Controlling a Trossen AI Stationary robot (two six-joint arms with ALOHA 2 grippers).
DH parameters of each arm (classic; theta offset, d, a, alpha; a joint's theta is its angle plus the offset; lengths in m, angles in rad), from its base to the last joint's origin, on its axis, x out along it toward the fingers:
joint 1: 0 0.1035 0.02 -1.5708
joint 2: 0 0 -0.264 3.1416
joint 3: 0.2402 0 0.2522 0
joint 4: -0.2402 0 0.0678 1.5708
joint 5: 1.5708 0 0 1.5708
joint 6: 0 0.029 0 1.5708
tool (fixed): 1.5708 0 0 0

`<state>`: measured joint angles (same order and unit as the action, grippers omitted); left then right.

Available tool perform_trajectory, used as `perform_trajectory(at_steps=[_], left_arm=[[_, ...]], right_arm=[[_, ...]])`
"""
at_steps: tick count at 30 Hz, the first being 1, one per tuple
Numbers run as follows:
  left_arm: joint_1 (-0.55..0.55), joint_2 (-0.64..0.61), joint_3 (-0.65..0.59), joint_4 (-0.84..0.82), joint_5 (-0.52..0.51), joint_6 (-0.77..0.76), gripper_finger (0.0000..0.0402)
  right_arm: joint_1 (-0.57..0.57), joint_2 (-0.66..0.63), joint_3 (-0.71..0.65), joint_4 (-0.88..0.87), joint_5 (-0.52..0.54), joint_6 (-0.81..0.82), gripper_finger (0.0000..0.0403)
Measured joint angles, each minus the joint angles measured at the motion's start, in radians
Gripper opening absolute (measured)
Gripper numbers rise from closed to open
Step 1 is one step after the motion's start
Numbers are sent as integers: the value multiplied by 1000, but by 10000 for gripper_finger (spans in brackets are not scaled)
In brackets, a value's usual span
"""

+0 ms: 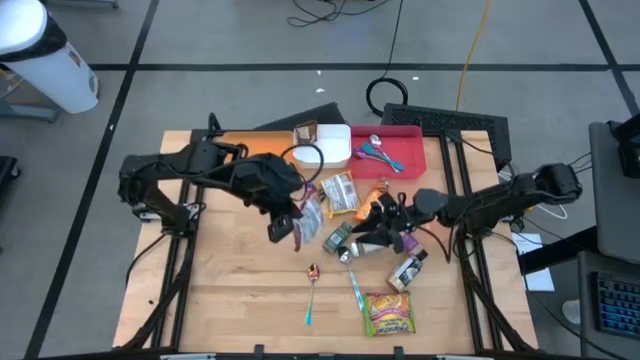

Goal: Pick & Place Food Item
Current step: Put the red noodle pack into the orange bin

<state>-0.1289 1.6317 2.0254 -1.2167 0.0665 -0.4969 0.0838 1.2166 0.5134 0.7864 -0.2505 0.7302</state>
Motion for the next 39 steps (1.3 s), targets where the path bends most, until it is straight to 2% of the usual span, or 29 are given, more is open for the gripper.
perform_trajectory(at_steps=[4, 12, 16, 24, 39], left_arm=[[-24, 39, 0, 55, 67, 5, 0], [-68, 136, 0, 176, 162, 6, 0], [-83, 167, -1, 229, 196, 5, 0], [-87, 198, 0, 368, 222, 6, 0], [-40, 200, -2, 404, 215, 47, 0]], right_arm=[[-50, -25, 43, -61, -101, -38, 201], [-143, -36, 221, -294, -279, -189, 201], [-185, -35, 282, -370, -324, -246, 201], [-178, -34, 328, -418, -331, -308, 201], [-75, -24, 328, -392, -330, -275, 201]])
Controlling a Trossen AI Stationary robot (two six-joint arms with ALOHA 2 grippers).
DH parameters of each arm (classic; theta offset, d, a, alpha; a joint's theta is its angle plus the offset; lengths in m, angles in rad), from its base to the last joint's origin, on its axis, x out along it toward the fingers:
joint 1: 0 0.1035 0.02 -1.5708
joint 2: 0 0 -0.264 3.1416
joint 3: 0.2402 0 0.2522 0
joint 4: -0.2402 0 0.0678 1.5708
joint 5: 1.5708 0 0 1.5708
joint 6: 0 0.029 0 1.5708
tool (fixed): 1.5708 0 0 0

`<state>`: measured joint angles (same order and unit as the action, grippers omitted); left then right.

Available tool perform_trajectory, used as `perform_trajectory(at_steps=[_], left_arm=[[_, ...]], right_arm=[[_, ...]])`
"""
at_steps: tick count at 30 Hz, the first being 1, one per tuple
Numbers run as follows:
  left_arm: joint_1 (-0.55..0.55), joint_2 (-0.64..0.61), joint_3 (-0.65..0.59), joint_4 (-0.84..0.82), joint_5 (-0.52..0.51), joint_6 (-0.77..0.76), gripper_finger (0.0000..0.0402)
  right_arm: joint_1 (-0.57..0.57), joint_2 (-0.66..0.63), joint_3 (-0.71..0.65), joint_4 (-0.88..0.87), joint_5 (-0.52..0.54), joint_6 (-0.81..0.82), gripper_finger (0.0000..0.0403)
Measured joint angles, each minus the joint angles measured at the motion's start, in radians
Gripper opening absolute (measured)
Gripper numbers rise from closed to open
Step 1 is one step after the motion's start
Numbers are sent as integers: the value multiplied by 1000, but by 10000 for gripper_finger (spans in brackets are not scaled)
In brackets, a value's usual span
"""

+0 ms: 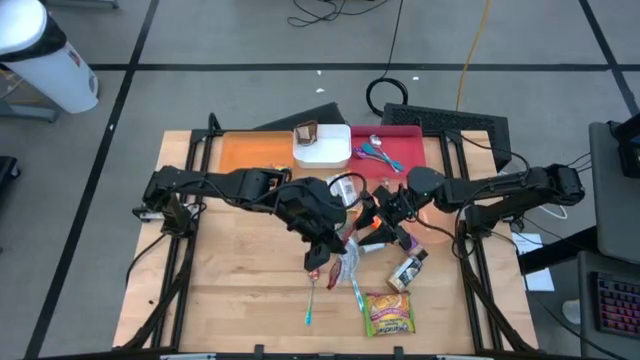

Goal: Pick & Place Food Item
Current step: Put the red noodle pack into the orange bin

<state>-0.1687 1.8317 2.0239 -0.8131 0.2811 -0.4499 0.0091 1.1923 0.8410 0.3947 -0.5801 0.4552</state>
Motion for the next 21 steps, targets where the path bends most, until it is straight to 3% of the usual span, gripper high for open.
perform_trajectory(at_steps=[9, 21], left_arm=[[4, 0, 0, 0, -20, 5, 0], [4, 0, 0, -9, -21, -9, 1]], right_arm=[[12, 0, 0, 1, 2, 3, 185], [12, 0, 0, 1, 2, -8, 41]])
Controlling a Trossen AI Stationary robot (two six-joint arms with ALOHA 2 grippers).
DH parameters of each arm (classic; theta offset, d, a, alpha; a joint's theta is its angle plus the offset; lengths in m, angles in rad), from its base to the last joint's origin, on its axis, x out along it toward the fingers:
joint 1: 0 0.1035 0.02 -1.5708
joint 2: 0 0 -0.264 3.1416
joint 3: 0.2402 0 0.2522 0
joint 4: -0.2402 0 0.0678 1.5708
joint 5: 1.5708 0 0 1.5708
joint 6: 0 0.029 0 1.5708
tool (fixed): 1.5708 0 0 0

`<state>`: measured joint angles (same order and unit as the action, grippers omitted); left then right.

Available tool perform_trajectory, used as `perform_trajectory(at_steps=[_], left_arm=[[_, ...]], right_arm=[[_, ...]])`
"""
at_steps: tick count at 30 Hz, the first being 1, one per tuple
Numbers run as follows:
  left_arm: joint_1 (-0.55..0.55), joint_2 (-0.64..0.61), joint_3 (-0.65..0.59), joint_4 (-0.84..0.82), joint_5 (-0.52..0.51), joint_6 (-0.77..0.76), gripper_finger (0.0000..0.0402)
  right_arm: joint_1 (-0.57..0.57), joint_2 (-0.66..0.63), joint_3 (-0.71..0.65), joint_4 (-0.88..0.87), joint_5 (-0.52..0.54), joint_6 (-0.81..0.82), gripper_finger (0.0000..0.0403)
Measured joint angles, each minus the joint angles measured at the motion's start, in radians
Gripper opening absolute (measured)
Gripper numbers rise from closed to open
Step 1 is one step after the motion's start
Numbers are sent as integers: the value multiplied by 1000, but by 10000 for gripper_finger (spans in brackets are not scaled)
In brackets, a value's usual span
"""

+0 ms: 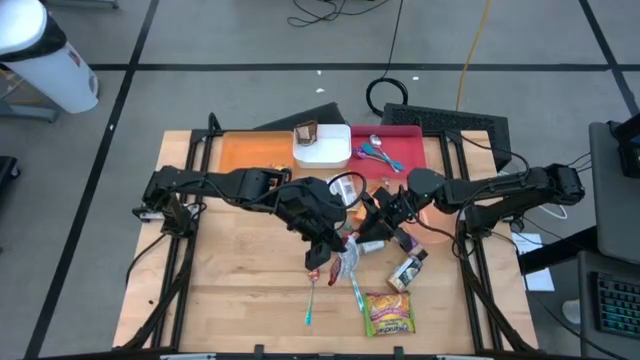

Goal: Pick & Place Food Item
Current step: Put the red noodle pack into the orange bin

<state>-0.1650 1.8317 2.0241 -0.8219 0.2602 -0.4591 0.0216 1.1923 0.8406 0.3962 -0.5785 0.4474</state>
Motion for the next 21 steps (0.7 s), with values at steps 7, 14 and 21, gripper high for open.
perform_trajectory(at_steps=[7, 14, 21], left_arm=[[8, 0, 0, 3, 1, -60, 15], [30, 0, 0, 4, 12, -131, 49], [57, -1, 0, 4, 79, -189, 111]], right_arm=[[0, 0, 0, -2, 0, -15, 8], [0, 0, 0, -6, 1, -15, 3], [0, 0, 0, -28, 7, -6, 1]])
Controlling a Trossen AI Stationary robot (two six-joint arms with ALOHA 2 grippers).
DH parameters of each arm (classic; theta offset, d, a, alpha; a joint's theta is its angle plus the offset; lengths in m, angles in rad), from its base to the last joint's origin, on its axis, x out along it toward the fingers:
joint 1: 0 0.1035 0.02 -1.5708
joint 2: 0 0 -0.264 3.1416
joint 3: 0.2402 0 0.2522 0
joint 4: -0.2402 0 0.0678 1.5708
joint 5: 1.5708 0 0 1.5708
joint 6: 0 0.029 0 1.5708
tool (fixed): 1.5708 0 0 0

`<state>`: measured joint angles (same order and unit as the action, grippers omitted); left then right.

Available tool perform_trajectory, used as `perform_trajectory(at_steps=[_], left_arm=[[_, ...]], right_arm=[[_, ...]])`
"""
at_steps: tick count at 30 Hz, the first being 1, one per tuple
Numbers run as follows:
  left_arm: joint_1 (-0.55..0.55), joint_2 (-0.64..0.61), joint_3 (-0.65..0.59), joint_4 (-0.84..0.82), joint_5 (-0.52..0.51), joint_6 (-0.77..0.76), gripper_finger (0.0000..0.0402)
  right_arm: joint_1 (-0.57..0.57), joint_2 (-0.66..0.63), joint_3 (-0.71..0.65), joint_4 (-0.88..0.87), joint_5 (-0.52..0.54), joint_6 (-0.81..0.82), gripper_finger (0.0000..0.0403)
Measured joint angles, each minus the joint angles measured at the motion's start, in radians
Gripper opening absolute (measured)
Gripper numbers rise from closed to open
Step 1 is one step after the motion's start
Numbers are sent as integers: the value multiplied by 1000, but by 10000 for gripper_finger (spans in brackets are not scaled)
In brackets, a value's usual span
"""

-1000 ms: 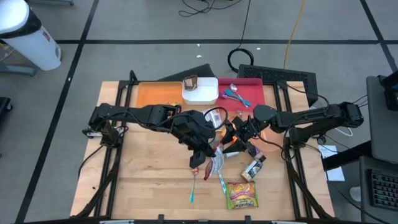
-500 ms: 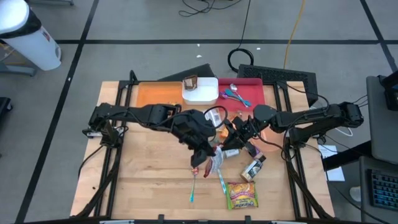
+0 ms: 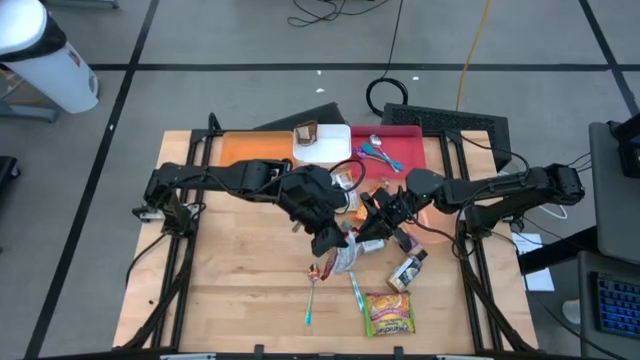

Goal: Pick & Place Food Item
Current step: Put the red noodle pack into the orange bin

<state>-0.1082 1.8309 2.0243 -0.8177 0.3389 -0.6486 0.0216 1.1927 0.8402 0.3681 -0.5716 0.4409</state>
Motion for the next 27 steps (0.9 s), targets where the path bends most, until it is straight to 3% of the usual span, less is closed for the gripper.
perform_trajectory(at_steps=[10, 27], left_arm=[[42, 0, 0, 5, 39, 12, 191], [74, 24, 1, -96, 51, 42, 198]], right_arm=[[-2, 0, 0, -24, 27, 12, 1], [-2, 0, -1, -68, 78, 15, 0]])
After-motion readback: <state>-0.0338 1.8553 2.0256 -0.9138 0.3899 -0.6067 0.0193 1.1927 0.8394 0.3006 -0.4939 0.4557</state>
